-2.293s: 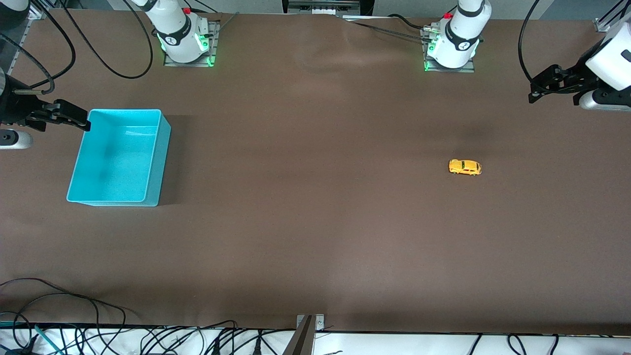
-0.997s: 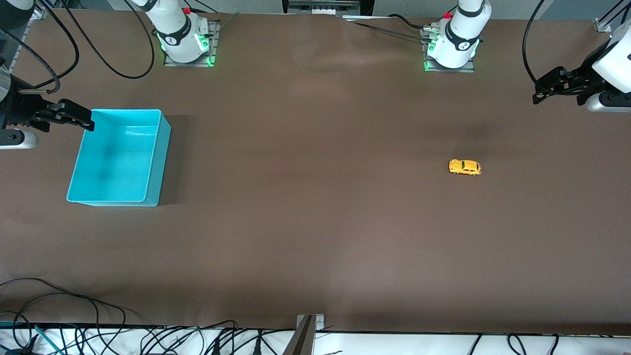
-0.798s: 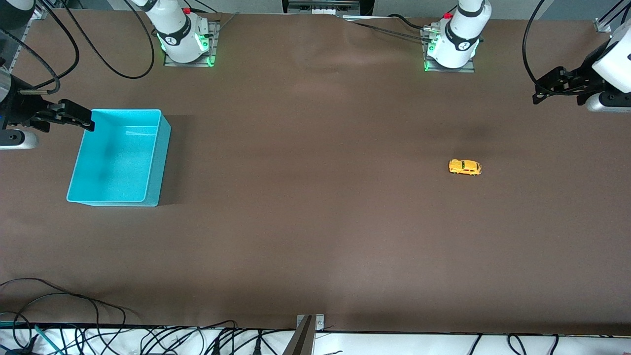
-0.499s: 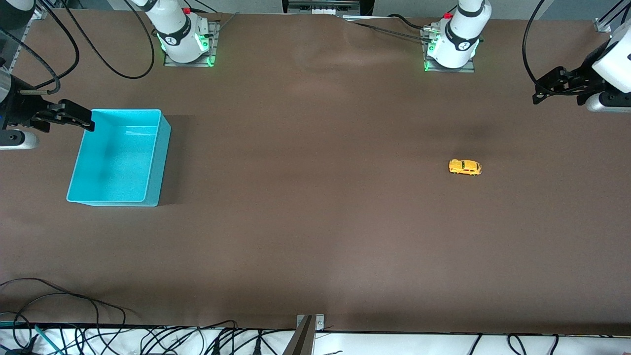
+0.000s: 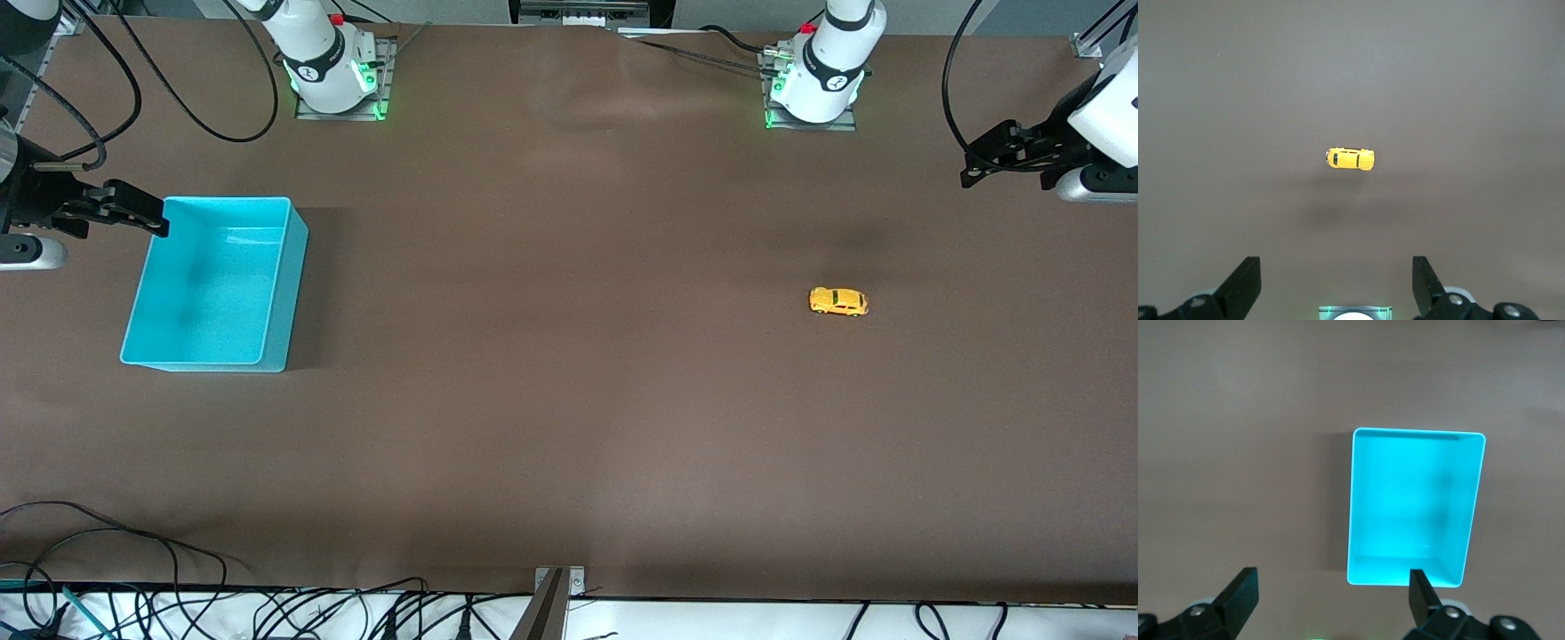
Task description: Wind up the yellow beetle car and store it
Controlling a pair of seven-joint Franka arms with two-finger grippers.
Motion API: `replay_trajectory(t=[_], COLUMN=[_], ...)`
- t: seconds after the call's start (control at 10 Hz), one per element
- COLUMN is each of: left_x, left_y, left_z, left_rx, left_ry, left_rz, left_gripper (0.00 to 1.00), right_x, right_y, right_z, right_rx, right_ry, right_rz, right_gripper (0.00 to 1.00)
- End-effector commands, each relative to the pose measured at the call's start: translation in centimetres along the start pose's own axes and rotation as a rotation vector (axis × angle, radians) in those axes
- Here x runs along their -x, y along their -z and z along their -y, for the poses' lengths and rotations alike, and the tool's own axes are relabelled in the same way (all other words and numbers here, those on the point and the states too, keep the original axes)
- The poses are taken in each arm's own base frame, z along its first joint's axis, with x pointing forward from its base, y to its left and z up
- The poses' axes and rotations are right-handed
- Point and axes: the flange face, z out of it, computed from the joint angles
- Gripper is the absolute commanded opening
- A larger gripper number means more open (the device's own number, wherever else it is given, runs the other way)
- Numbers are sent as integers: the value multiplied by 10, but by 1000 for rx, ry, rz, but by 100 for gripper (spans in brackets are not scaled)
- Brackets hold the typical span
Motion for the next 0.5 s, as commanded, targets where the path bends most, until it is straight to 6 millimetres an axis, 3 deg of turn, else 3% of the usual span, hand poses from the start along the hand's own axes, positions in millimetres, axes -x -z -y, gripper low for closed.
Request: replay_trajectory(t=[0.0,0.4], left_x=[3,3], left_y=[1,1], left_z=[-1,-1], left_rx=[0,0], left_ry=[11,11], left_rz=[2,2], left_gripper=[100,100], right_x=[-8,-13], right_y=[-1,-9], right_z=[1,7], right_rx=[1,-23], right_ry=[8,16], right_rz=[-12,-5], right_gripper=[100,100])
